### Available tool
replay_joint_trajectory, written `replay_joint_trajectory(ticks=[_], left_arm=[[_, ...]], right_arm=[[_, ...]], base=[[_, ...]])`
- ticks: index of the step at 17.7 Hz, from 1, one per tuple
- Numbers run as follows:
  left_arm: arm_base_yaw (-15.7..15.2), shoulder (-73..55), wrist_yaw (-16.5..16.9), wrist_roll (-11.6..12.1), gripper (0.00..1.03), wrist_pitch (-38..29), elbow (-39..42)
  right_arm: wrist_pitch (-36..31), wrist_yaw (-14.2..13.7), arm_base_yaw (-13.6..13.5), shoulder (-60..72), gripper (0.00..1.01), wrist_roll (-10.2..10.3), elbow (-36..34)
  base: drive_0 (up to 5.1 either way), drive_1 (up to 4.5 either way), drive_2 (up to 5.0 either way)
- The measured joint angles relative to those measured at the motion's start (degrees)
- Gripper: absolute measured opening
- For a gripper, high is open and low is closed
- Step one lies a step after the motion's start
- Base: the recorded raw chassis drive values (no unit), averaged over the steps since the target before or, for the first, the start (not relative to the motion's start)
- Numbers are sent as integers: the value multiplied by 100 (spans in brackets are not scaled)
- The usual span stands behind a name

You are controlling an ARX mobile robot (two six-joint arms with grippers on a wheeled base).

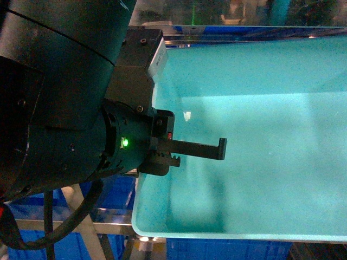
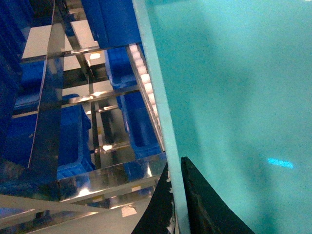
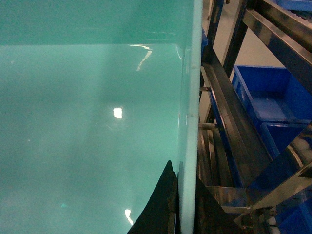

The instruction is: Organize blue bins on left shelf correctly

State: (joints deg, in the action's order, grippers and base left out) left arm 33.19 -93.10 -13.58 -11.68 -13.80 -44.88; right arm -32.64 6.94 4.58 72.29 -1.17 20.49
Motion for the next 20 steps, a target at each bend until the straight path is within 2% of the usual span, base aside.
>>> replay_joint_trajectory(ticks=[5, 6, 8, 10, 12, 13, 14, 20], left_arm=[[-37, -33, 79, -4, 2, -7, -26], [-79, -149, 107, -2, 2, 160, -166], [-129, -511, 271, 9, 2, 219, -387], [-205, -911, 420, 15, 2, 271, -684], [-286, -1370, 619, 48, 2, 433, -1130], [-330, -1641, 603, 127, 2, 365, -1329], [-343, -1864, 614, 166, 2, 540, -1547], [-367, -1934, 651, 170, 2, 555, -1565]], right_arm=[[-87, -48, -22, 157, 2, 9, 28], [7, 0, -48, 439, 2, 138, 153], [7, -76, -46, 997, 2, 411, 356], [-85, -208, -44, 1427, 2, 503, 522], [24, -317, -39, 1969, 2, 678, 905], [48, -358, -44, 2232, 2, 752, 1078], [101, -302, -52, 2413, 2, 758, 1207], [114, -269, -52, 2452, 2, 758, 1213]], base=[[0, 0, 0], [0, 0, 0], [0, 0, 0], [0, 0, 0], [0, 0, 0], [0, 0, 0], [0, 0, 0], [0, 0, 0]])
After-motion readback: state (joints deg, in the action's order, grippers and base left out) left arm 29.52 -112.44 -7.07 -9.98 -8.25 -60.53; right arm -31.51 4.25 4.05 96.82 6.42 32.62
